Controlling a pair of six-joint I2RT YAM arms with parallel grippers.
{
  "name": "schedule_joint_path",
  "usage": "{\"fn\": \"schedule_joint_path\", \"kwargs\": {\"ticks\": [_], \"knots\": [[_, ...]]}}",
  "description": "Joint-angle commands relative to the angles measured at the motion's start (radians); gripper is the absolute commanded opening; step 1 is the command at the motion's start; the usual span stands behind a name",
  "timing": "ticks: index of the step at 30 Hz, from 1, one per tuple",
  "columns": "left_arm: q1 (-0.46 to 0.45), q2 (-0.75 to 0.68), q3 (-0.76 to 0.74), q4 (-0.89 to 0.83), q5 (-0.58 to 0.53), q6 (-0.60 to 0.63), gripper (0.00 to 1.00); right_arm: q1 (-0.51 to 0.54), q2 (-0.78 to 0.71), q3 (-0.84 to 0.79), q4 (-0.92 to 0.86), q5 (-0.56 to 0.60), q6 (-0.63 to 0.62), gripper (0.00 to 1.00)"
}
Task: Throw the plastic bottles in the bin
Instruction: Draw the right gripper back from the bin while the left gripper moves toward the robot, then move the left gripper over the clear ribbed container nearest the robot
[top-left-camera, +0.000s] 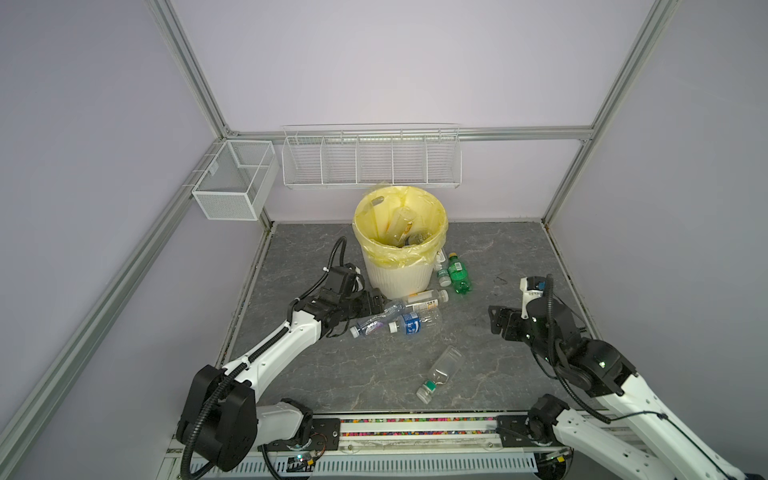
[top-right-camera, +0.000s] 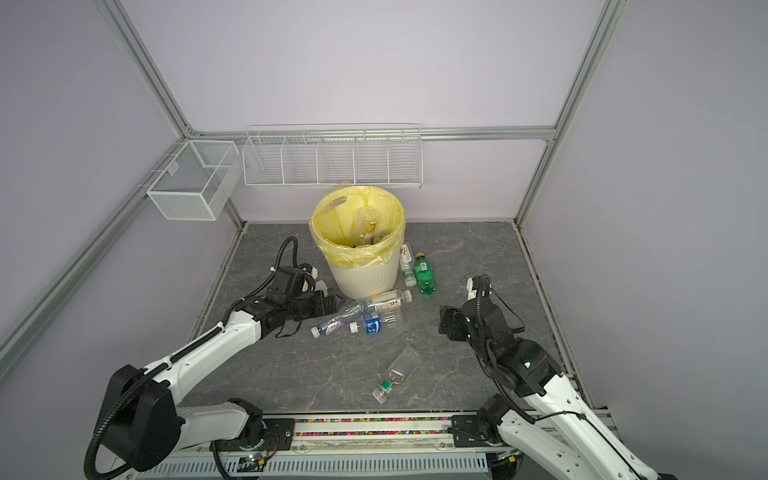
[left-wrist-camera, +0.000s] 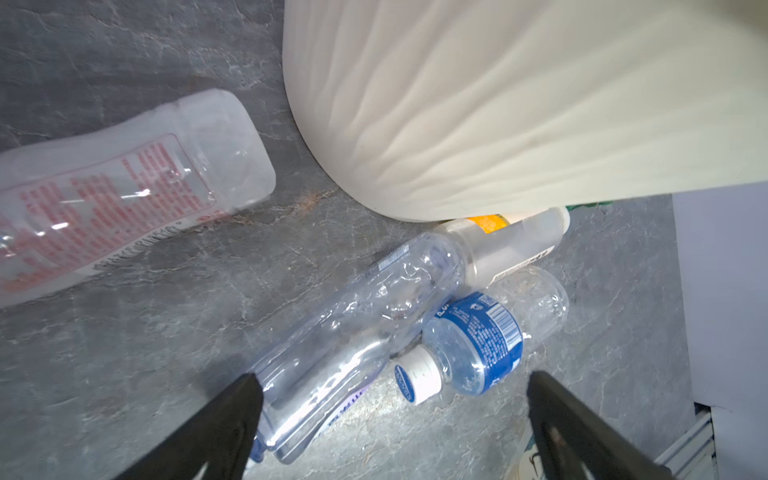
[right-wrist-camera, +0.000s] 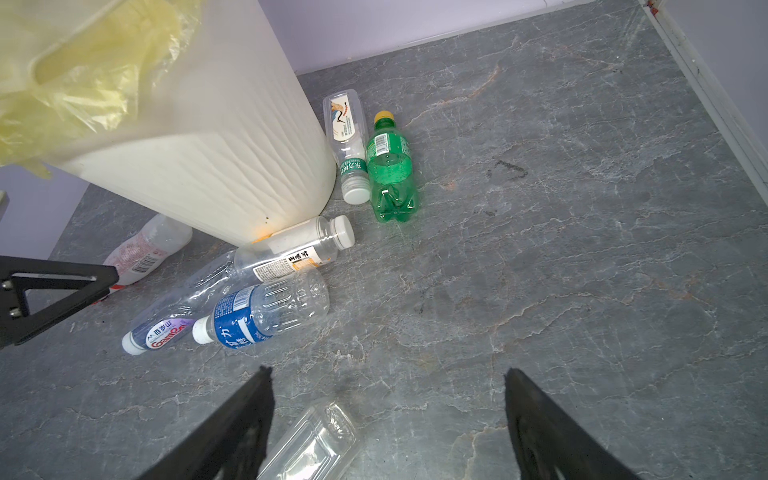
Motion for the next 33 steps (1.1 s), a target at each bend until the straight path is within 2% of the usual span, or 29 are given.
{"fn": "schedule_joint_path", "kwargs": {"ticks": [1, 4, 9, 15, 21, 25, 28, 33], "knots": [[-0.013, 0.0, 0.014, -0.027, 0.011, 0.029, 0.99, -0.002, -0.012, -0.028, -0.006, 0.018, 0.025, 0.88], [-0.041, -0.017, 0.004, -0.035, -0.016, 0.026, 0.99, -0.002, -0.015, -0.034, -0.006, 0.017, 0.03, 0.88], [-0.144, -0.065, -0.012, -0.046, -0.094, 0.02, 0.99, -0.003, -0.02, -0.038, -0.012, 0.019, 0.036, 0.88], [-0.217, -0.134, -0.091, 0.003, -0.104, -0.059, 0.99, -0.003, -0.027, -0.049, -0.011, 0.019, 0.05, 0.88], [-0.351, -0.21, -0.159, 0.028, -0.157, -0.124, 0.99, -0.002, -0.044, -0.058, -0.025, 0.034, 0.066, 0.88], [-0.42, -0.218, -0.15, -0.005, -0.205, -0.135, 0.99, -0.002, -0.056, -0.063, -0.022, 0.037, 0.077, 0.88], [-0.448, -0.253, -0.16, -0.012, -0.249, -0.128, 0.99, -0.002, -0.054, -0.061, -0.023, 0.032, 0.081, 0.88], [-0.466, -0.272, -0.16, 0.006, -0.234, -0.136, 0.99, -0.002, -0.051, -0.07, -0.03, 0.035, 0.094, 0.88]]}}
